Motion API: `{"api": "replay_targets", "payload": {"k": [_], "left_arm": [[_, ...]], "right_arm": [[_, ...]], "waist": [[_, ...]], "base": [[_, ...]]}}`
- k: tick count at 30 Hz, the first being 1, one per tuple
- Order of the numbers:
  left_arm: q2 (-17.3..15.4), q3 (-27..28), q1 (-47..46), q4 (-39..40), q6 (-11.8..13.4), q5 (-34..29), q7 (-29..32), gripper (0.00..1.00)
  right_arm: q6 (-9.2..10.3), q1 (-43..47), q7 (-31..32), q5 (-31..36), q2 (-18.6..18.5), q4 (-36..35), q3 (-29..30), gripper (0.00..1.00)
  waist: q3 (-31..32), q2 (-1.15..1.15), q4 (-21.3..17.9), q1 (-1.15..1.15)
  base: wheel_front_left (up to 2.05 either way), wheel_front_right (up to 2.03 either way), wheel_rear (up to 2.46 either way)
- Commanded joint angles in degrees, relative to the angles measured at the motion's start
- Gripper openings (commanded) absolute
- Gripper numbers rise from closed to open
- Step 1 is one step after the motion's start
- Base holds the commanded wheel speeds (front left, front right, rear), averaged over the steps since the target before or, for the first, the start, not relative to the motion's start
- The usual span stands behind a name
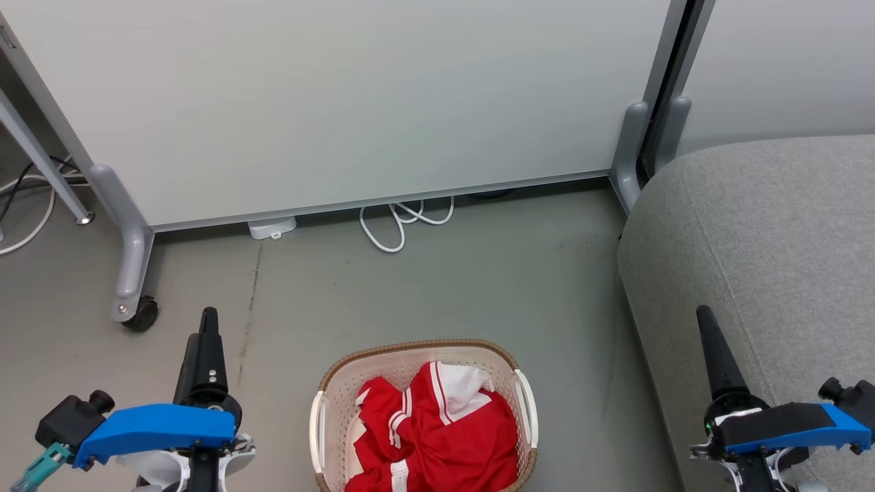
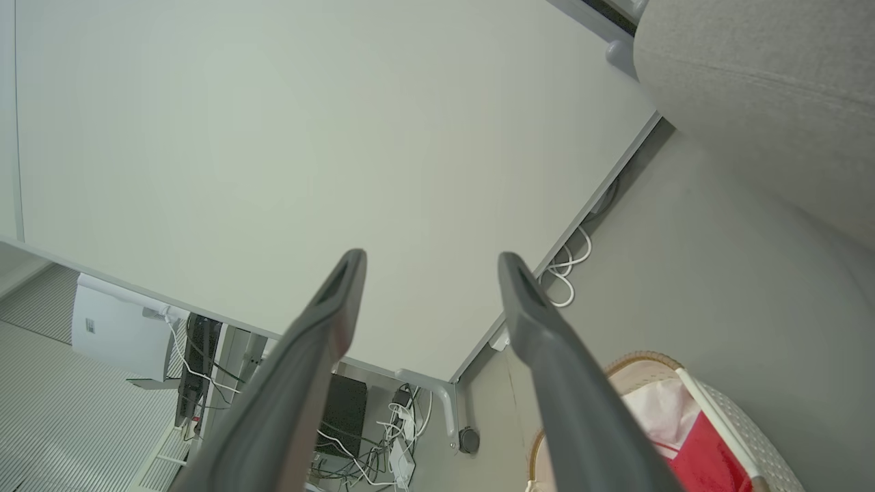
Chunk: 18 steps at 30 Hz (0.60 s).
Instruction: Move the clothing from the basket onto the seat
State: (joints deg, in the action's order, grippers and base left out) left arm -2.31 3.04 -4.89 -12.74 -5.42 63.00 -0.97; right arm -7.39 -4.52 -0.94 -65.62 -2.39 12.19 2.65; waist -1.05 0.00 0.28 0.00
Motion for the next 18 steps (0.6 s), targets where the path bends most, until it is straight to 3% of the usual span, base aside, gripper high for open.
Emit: {"api": "replay_targets", "payload": {"k": [1,18], "left_arm": [[-0.46,-0.66,-1.81,1.21,0.43,-3.28,-0.74,1.0],[-0.78,-4.4,-2.5,-0.3,2.38,-20.17,-4.12,1.0]], "right_arm": [[-0.07,-1.69,-0.75,3.05,-0.34,-1.13,-0.43,1.0],[-0.09,-2.32,-4.15,18.41,-0.42,0.82,-2.85,1.0]], "waist": [[-0.05,0.0,0.02,0.0],[-0.54,0.0,0.26,0.0]], "base": [[0.0,0.0,0.0],[0.0,0.0,0.0]]}}
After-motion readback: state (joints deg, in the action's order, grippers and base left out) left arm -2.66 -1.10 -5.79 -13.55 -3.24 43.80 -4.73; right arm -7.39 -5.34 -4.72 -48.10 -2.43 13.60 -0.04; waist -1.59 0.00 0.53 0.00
